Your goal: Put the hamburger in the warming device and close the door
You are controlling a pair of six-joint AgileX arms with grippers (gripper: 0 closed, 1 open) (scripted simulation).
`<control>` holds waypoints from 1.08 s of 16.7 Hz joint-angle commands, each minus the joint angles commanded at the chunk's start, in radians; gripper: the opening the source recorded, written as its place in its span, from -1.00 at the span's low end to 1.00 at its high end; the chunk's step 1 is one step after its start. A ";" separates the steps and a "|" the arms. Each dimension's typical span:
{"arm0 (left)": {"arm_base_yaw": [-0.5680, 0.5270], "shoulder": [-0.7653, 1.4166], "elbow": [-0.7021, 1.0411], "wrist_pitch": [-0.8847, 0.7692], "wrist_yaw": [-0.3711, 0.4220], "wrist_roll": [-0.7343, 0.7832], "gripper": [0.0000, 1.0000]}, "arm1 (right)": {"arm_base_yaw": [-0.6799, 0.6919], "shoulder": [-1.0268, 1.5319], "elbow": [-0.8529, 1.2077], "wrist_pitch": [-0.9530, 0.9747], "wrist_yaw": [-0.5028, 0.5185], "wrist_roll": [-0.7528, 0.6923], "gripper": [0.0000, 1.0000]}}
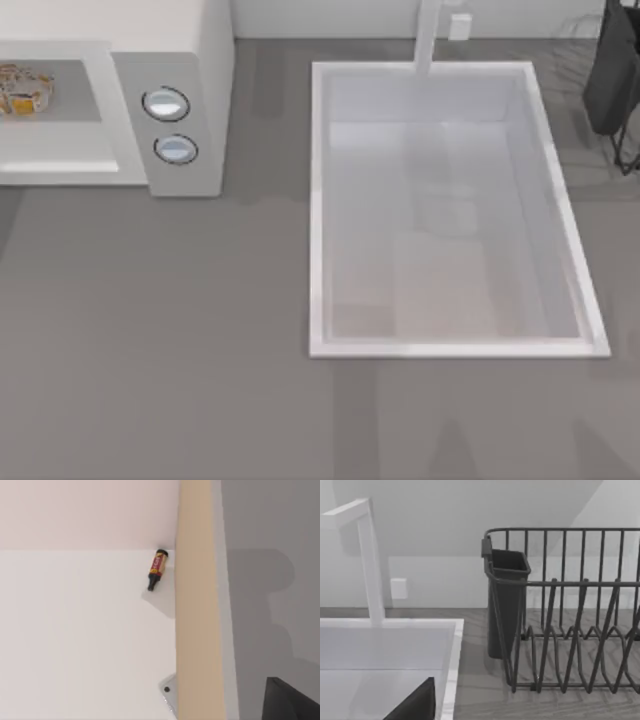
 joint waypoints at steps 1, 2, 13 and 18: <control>-0.011 -0.022 -0.024 0.013 -0.007 -0.014 -1.00 | 0.000 0.000 0.000 0.000 0.000 0.000 1.00; -0.028 -0.051 -0.058 0.029 -0.015 -0.031 -1.00 | 0.000 0.000 0.000 0.000 0.000 0.000 1.00; -0.164 -0.295 -0.369 0.178 -0.079 -0.179 -1.00 | 0.000 0.000 0.000 0.000 0.000 0.000 1.00; -0.230 -0.365 -0.434 0.201 -0.117 -0.245 -1.00 | 0.000 0.000 0.000 0.000 0.000 0.000 1.00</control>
